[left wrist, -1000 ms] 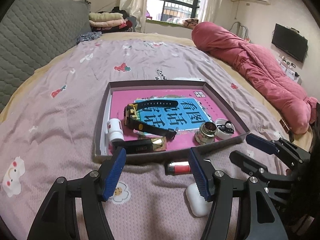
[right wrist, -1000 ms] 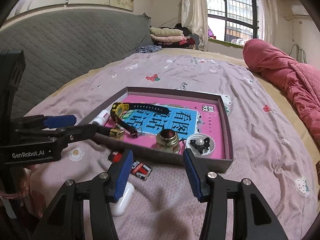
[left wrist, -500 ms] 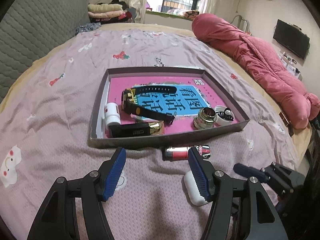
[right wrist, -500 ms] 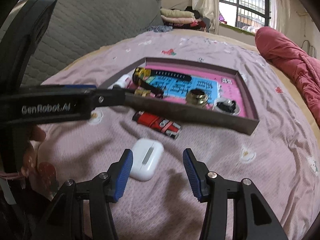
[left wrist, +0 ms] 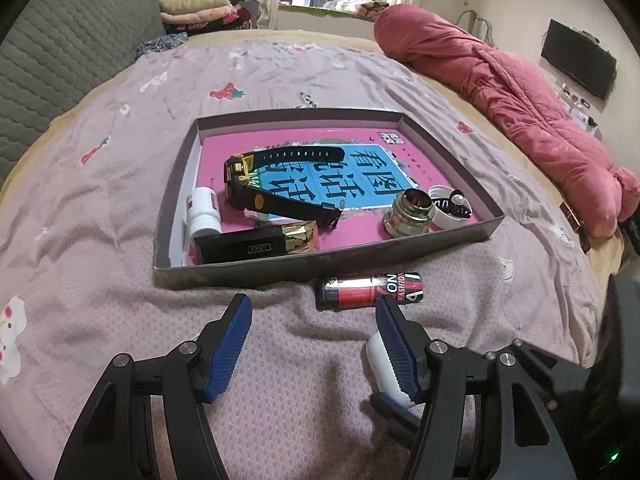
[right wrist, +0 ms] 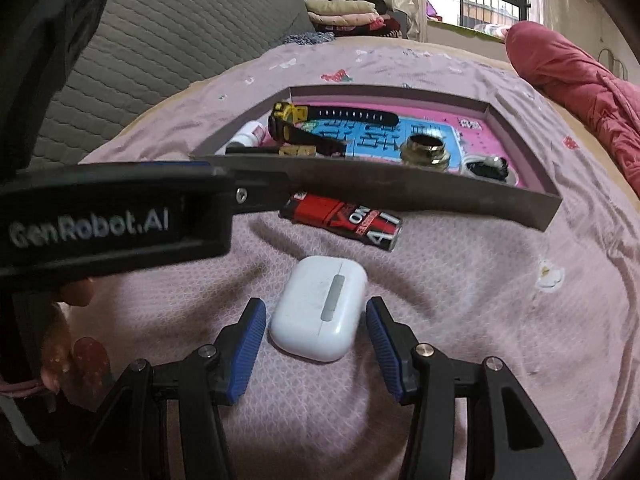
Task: Organize rigid objects
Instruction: 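Grasp the white earbuds case with the right tool while the left tool rolls toward the red lighter, then grasp the red lighter with the left tool, then carry the red lighter toward the tray with the left tool while the right tool carries the earbuds case, then lower the earbuds case into the tray and open the right tool while the left tool lowers the lighter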
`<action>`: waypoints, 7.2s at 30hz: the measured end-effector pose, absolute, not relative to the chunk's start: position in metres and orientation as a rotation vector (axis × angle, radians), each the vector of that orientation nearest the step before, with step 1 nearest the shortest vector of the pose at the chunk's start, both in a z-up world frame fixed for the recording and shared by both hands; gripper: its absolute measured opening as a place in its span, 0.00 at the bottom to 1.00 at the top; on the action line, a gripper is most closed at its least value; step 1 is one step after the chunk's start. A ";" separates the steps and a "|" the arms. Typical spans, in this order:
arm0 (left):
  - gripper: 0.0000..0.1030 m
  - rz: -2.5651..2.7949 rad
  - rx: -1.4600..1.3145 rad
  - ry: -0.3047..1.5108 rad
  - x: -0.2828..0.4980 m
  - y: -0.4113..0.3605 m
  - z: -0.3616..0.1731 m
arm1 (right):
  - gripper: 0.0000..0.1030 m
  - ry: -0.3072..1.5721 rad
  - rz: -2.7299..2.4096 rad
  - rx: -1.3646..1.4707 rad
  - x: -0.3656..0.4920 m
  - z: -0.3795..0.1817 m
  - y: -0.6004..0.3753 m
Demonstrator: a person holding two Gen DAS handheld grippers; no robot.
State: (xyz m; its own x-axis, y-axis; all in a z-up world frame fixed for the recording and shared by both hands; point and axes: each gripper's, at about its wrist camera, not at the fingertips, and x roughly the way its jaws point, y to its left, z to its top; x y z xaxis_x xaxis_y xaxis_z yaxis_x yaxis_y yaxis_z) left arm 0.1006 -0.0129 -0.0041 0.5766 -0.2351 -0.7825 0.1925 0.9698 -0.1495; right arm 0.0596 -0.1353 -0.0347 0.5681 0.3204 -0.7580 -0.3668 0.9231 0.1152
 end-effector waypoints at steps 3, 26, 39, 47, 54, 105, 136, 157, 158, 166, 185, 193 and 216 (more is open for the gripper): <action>0.64 -0.261 -0.042 0.940 0.105 -0.014 -0.009 | 0.51 0.873 0.377 -0.099 0.062 -0.041 -0.131; 0.64 -0.461 0.255 0.980 0.128 -0.063 -0.031 | 0.46 0.943 0.376 -0.040 0.070 -0.033 -0.185; 0.64 -0.636 0.405 1.010 0.132 -0.088 -0.044 | 0.46 0.965 0.377 0.057 0.071 -0.028 -0.205; 0.47 -0.714 0.415 0.982 0.135 -0.103 -0.041 | 0.45 0.966 0.379 0.038 0.071 -0.028 -0.213; 0.39 -0.716 0.458 0.932 0.131 -0.109 -0.038 | 0.45 0.976 0.386 0.038 0.071 -0.028 -0.217; 0.22 -0.631 0.310 0.965 0.111 -0.100 -0.027 | 0.45 0.988 0.406 0.131 0.081 -0.029 -0.240; 0.22 -0.481 0.075 0.857 0.097 -0.057 0.012 | 0.43 0.863 0.382 0.029 0.097 -0.018 -0.215; 0.22 -0.397 0.040 0.806 0.106 -0.042 0.022 | 0.43 0.720 0.387 0.084 0.119 0.022 -0.215; 0.22 -0.392 0.035 0.808 0.108 -0.041 0.023 | 0.43 0.716 0.385 0.086 0.121 0.022 -0.216; 0.22 -0.356 0.015 0.797 0.121 -0.036 0.024 | 0.43 0.689 0.363 0.087 0.133 0.028 -0.219; 0.23 -0.302 0.012 0.810 0.165 -0.044 0.004 | 0.43 0.714 0.242 0.095 0.167 0.019 -0.245; 0.23 -0.312 0.029 0.824 0.168 -0.050 -0.004 | 0.43 0.760 0.238 0.098 0.169 0.006 -0.244; 0.23 -0.319 0.007 0.840 0.176 -0.052 -0.015 | 0.43 0.776 0.242 0.115 0.172 -0.004 -0.240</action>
